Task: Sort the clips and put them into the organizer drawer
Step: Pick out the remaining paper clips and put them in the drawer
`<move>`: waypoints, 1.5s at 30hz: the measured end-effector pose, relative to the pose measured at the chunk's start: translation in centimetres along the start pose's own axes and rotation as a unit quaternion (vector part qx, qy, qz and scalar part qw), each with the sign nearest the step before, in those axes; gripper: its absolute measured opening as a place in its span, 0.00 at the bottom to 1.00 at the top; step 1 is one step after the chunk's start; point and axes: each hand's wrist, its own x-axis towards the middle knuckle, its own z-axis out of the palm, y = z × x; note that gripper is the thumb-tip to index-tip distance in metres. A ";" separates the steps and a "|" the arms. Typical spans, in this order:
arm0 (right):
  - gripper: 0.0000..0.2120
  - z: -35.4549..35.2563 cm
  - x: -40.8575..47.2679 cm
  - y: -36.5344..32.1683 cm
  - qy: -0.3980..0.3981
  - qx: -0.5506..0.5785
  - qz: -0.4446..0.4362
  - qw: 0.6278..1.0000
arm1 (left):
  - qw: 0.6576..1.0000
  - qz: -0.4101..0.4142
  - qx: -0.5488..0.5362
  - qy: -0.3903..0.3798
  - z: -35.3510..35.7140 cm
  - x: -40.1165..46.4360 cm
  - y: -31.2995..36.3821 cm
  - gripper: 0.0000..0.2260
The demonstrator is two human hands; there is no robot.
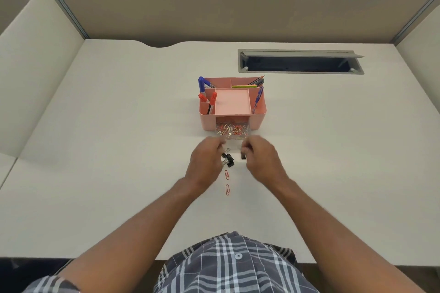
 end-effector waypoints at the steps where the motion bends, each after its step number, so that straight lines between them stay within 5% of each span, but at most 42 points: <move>1: 0.05 -0.6 1.1 -0.5 0.014 0.009 -0.002 1.000 | 1.000 0.008 -0.005 0.010 -0.5 1.3 0.6 0.06; 8: 0.08 -1.6 6.1 -2.1 -0.003 -0.088 -0.020 0.996 | 0.999 0.023 0.020 0.018 -1.2 6.6 1.8 0.07; 14: 0.07 -1.4 3.2 -1.4 0.022 -0.022 -0.051 0.998 | 0.998 0.032 -0.008 0.047 -0.9 3.2 0.6 0.06; 18: 0.06 1.0 -0.3 0.3 -0.101 -0.067 0.005 0.993 | 0.997 -0.039 0.052 -0.044 1.3 -2.2 -1.2 0.02; 21: 0.07 3.4 -2.0 1.2 -0.149 -0.097 0.066 0.982 | 0.979 -0.071 0.135 -0.133 3.0 -5.7 -2.0 0.10; 35: 0.05 6.2 -3.1 1.4 -0.148 -0.140 0.028 0.979 | 0.969 -0.085 0.174 -0.153 4.1 -6.7 -2.3 0.10; 45: 0.04 4.8 -4.2 2.7 -0.135 -0.126 0.012 0.983 | 0.972 0.018 0.178 -0.151 4.3 -7.3 -2.5 0.03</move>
